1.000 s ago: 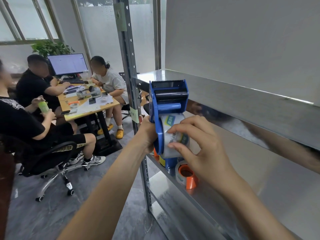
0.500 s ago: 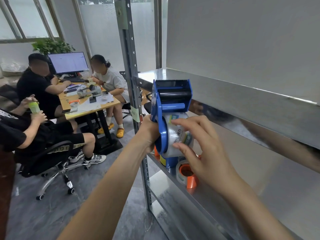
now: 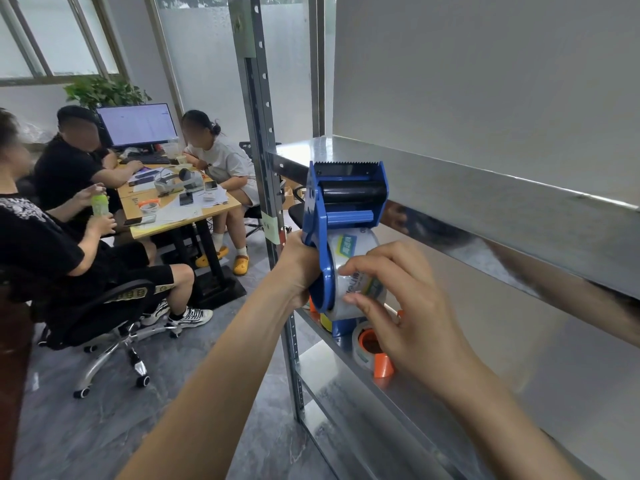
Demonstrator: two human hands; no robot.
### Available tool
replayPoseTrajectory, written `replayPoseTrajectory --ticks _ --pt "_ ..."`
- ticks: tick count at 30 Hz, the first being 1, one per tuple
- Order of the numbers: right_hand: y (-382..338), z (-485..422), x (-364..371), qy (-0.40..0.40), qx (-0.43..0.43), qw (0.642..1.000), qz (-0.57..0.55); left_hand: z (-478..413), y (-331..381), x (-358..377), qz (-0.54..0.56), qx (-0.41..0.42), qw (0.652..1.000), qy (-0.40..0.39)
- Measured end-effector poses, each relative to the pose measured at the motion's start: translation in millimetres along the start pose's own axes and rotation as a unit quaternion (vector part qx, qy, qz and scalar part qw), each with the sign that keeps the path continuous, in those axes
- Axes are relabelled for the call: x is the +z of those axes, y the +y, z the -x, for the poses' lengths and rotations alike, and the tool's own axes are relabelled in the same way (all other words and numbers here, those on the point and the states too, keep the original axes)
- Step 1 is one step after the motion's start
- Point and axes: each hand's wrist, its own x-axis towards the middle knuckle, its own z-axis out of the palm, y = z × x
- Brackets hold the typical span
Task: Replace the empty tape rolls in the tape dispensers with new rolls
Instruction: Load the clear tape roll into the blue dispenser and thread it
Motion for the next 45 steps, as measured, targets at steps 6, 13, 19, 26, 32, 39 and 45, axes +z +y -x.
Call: replayPoseTrajectory --ticks 6,13,19,26,32,39,45 --pt "1.2 3.5 3.2 -0.019 -0.002 1.000 0.018 3.5 6.3 4.5 -0.005 -0.002 1.000 0.012" --pt "1.6 -0.1 3.6 0.025 0.019 0.998 0.048 5.0 12.1 2.4 -0.001 0.000 0.999 0.036" --pt "-0.8 6.5 10.8 0.092 0.007 0.994 0.056 3.5 10.7 1.4 0.001 -0.004 0.999 0.043" --pt "-7.2 -11.7 2.7 0.089 0.070 0.994 -0.011 7.1 11.7 3.7 -0.030 0.014 0.999 0.038" --pt "-3.2 -21.8 -1.9 0.012 0.017 0.999 0.050 -2.6 7.0 2.4 -0.047 0.020 0.997 0.055" --pt "2.3 -18.0 -0.7 -0.018 -0.009 0.999 0.040 -5.1 0.1 0.9 -0.046 0.002 0.998 0.031" --pt "4.0 -12.7 -7.5 -0.043 -0.014 0.999 -0.009 -2.2 0.5 3.9 -0.016 -0.012 1.000 0.016"
